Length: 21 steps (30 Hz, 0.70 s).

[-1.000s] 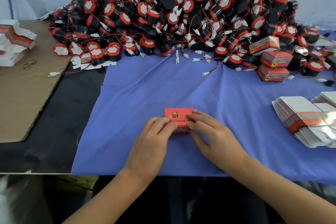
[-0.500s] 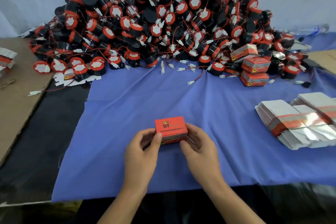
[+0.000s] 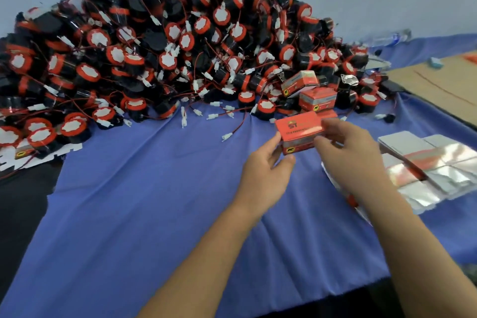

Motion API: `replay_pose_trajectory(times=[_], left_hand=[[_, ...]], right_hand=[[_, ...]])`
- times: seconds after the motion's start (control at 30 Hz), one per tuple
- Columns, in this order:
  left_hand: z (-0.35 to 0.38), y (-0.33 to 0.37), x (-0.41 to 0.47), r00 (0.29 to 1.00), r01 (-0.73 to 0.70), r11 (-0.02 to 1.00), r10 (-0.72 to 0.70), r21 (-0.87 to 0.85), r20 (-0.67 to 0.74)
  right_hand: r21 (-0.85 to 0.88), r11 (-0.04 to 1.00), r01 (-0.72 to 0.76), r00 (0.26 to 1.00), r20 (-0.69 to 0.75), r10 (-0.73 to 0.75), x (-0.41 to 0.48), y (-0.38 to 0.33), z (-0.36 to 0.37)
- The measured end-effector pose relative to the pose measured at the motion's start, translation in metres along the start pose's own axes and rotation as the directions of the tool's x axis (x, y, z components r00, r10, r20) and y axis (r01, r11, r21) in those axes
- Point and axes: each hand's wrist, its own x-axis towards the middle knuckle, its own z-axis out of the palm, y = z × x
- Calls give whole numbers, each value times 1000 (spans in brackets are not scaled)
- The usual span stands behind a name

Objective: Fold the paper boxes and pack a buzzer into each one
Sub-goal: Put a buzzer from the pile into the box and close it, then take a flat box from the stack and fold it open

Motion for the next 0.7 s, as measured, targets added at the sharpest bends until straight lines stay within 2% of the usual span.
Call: replay_pose_trajectory(times=[0.1, 0.23, 0.33, 0.47, 0.7], left_hand=[[29, -7, 42, 994, 19, 998, -25, 57, 103], [57, -26, 89, 974, 113, 985, -136, 129, 181], [73, -42, 114, 965, 146, 973, -180, 179, 193], [87, -53, 136, 962, 134, 978, -167, 158, 216], [88, -61, 149, 949, 155, 975, -191, 158, 249]], right_hand=[[-314, 948, -51, 994, 77, 79, 44, 35, -13], [-500, 863, -72, 953, 221, 207, 88, 67, -9], [-621, 784, 14, 925, 305, 225, 111, 82, 1], [-666, 745, 39, 935, 286, 207, 136, 97, 5], [-588, 806, -73, 901, 307, 305, 141, 100, 1]])
